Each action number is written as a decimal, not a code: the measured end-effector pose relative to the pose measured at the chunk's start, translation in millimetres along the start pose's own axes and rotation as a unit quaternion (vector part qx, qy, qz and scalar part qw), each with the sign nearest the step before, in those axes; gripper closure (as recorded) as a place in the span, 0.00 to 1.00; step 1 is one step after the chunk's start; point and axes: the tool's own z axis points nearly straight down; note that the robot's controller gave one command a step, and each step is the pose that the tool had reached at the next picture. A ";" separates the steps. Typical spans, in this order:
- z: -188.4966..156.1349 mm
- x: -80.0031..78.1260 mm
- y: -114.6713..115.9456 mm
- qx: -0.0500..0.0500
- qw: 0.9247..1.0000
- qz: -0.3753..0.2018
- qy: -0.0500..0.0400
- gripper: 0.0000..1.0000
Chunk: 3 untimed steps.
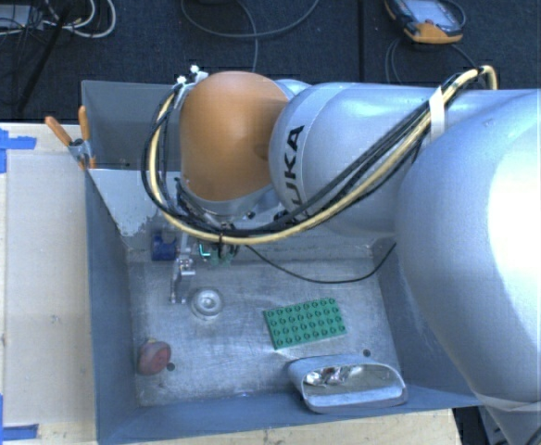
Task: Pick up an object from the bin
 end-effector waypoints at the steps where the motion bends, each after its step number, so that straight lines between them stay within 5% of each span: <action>1: 34.4 -9.2 -53.0 0.001 1.000 0.023 -0.002 0.00; 2: 53.2 37.1 -128.6 0.001 0.999 -0.033 0.000 0.00; 3: 97.7 79.4 -217.4 -0.003 1.000 0.013 -0.008 0.00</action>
Offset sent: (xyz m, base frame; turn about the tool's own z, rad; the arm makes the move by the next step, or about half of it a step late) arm 0.0091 -0.0493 -0.0314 0.0404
